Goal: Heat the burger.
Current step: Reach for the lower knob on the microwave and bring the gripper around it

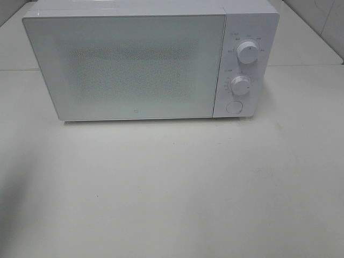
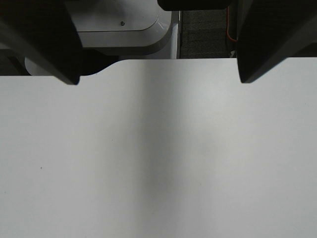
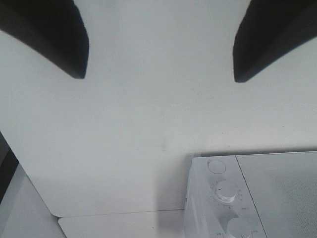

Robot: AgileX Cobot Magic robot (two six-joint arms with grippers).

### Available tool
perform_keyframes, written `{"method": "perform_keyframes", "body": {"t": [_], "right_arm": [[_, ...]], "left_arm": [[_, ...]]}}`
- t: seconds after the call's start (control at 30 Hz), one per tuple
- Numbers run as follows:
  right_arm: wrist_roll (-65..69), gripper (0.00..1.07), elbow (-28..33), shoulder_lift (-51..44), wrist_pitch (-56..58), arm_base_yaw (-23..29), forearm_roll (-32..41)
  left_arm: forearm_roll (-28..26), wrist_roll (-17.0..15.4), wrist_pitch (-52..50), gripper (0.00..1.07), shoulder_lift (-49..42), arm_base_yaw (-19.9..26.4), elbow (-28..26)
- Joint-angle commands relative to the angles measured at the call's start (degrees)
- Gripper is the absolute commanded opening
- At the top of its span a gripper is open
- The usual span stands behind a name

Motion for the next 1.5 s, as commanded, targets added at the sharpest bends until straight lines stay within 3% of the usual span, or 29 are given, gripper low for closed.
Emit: {"method": "perform_keyframes", "body": {"t": [0.03, 0.27, 0.57, 0.63, 0.73, 0.8, 0.83, 0.97, 1.23, 1.5], "right_arm": [[0.7, 0.76, 0.5, -1.7, -0.2, -0.3, 0.2], [0.7, 0.76, 0.5, -1.7, -0.2, -0.3, 0.2], [0.7, 0.76, 0.5, -1.7, -0.2, -0.3, 0.2], [0.7, 0.76, 0.5, -1.7, -0.2, -0.3, 0.2], [0.7, 0.76, 0.5, -1.7, -0.2, -0.3, 0.2], [0.7, 0.76, 0.5, -1.7, -0.2, -0.3, 0.2], [0.7, 0.76, 0.5, -1.7, -0.2, -0.3, 0.2], [0.7, 0.76, 0.5, -1.7, -0.2, -0.3, 0.2], [0.7, 0.76, 0.5, -1.7, -0.2, -0.3, 0.2], [0.7, 0.76, 0.5, -1.7, -0.2, -0.3, 0.2]], "left_arm": [[1.1, -0.3, 0.3, 0.78, -3.3, 0.0, 2.5], [4.8, -0.3, 1.0, 0.78, -15.4, 0.0, 8.3], [4.9, -0.8, 1.0, 0.78, -25.4, 0.0, 13.9], [4.9, -1.1, 0.7, 0.78, -30.7, 0.0, 18.6], [4.9, -1.1, 0.7, 0.79, -34.2, 0.0, 20.6], [5.0, -1.1, 1.0, 0.8, -35.4, 0.0, 20.5], [5.1, -0.6, 0.9, 0.89, -37.5, 0.0, 20.6], [6.0, -0.3, 1.4, 1.0, -40.0, 0.0, 20.6], [6.0, -0.6, 0.1, 1.0, -46.7, -0.1, 20.6], [5.6, -0.5, -13.2, 0.99, -66.3, -0.1, 20.6]]}}
